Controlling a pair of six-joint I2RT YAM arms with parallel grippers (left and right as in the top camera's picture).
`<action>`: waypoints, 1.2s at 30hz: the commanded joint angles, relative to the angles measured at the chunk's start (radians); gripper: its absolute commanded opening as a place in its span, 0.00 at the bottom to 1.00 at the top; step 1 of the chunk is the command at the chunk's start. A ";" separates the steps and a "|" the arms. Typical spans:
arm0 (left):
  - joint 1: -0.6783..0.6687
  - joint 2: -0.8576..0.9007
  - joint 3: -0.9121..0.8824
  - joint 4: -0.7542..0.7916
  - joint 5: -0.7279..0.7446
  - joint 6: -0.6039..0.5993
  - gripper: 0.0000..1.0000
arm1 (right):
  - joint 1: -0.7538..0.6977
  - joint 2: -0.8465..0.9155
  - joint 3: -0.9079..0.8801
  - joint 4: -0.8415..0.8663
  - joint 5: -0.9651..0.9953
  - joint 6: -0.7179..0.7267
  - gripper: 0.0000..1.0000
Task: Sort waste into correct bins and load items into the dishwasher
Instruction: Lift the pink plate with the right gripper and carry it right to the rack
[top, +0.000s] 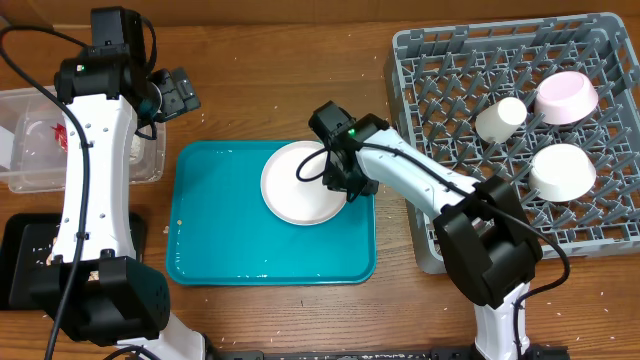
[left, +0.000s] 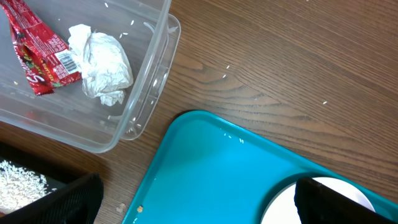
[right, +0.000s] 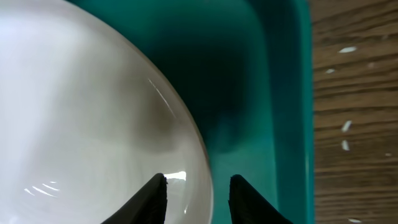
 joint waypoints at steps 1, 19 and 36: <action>-0.007 -0.005 0.009 0.000 0.008 0.019 1.00 | -0.002 0.000 -0.035 0.028 -0.028 -0.003 0.35; -0.006 -0.005 0.009 0.000 0.008 0.019 1.00 | -0.006 -0.017 0.046 -0.089 -0.029 -0.003 0.04; -0.006 -0.005 0.009 0.000 0.008 0.019 1.00 | -0.372 -0.446 0.233 -0.205 0.104 -0.289 0.04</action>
